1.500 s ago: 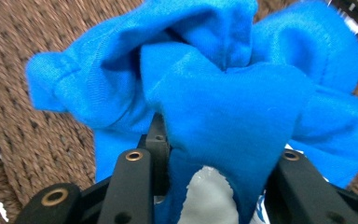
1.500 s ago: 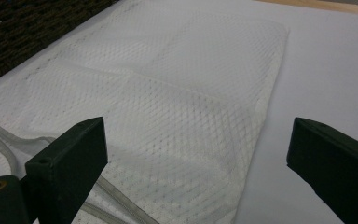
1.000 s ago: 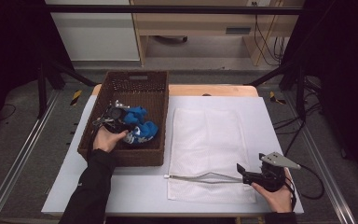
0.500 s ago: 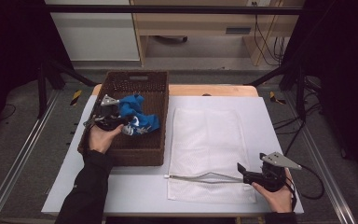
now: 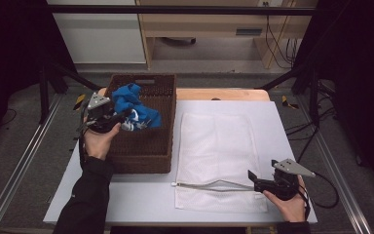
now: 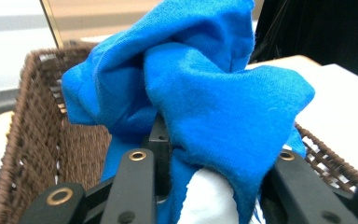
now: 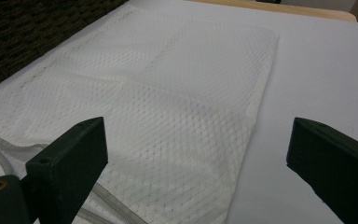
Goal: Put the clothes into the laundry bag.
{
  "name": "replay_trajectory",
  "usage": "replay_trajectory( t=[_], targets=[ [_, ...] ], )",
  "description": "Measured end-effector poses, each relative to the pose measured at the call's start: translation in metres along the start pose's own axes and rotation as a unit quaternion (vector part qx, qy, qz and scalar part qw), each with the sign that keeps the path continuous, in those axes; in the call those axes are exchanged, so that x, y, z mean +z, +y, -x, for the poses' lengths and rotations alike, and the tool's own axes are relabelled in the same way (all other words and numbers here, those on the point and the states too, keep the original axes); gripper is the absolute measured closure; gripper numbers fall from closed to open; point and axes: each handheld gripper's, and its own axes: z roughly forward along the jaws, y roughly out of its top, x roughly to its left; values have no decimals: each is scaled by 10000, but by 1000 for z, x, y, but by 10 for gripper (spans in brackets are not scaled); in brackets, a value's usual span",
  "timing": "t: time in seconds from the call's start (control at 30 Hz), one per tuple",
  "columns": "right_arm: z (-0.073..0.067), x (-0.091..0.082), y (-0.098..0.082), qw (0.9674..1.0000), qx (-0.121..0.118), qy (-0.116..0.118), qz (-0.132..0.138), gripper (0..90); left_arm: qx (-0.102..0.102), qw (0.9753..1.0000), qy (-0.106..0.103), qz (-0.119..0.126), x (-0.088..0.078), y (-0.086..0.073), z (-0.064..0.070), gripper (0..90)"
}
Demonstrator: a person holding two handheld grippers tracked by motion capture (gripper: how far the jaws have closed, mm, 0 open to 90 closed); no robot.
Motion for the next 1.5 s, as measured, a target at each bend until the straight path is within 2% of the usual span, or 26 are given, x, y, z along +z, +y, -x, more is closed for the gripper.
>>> replay_trajectory(
  t=[0.33,0.37,0.47,0.77,1.0,1.13,1.3,1.5],
  targets=[
    [-1,1,0,10000,-15,7,-9,54,55,9988,-67,478,-28,10,13,660],
    [-2,1,0,10000,-17,15,-12,53,27,9982,-103,597,-34,12,15,660],
    [-2,0,1,10000,-24,-3,20,53,-11,9971,-131,744,-44,15,18,659],
    [-3,-1,1,10000,-41,-22,52,48,-57,9936,-199,1108,-66,26,33,658],
    [-3,-1,2,10000,-50,-31,58,47,2,9927,-174,1194,-71,33,41,658],
    [-2,-2,2,9999,-61,-41,78,46,-3,9917,-251,1262,-72,37,48,658],
    [-2,-3,2,9999,-45,-39,96,46,66,9901,-391,1350,-70,41,65,657],
    [-2,-4,2,9999,-61,-38,122,45,150,9894,-588,1317,-61,41,85,656]
  ],
)
